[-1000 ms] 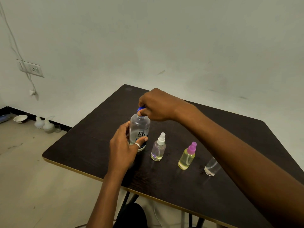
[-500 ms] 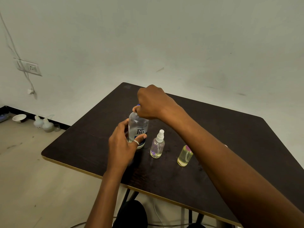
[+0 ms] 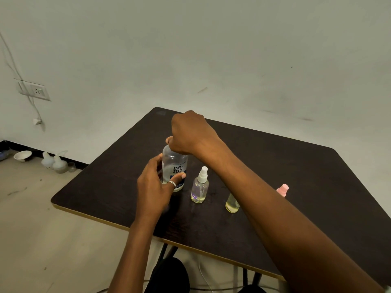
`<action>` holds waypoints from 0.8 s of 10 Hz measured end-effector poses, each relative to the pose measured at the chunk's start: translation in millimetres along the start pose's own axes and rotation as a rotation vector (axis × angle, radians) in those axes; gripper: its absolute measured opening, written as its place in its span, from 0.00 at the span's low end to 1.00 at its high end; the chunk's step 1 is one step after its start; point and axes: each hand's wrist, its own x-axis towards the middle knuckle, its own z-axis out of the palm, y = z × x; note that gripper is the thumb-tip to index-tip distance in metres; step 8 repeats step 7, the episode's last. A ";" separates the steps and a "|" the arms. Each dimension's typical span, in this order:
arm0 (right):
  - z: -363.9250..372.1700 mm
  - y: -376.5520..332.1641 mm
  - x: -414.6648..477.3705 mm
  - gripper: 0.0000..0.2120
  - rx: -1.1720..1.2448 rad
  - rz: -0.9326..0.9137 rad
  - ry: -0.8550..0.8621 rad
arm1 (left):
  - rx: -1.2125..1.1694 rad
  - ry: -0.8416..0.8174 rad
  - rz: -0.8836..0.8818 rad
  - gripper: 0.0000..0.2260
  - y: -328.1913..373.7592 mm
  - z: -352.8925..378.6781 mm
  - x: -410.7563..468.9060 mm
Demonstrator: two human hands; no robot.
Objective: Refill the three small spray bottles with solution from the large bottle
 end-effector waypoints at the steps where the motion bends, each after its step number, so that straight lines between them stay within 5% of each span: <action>1: 0.5 -0.3 -2.2 0.21 -0.002 0.003 0.016 | 0.002 -0.008 -0.008 0.31 0.4 0.1 -0.2; 8: -18.1 21.5 -42.1 0.27 0.119 0.136 0.097 | 0.130 -0.074 0.023 0.39 7.6 -4.7 -0.8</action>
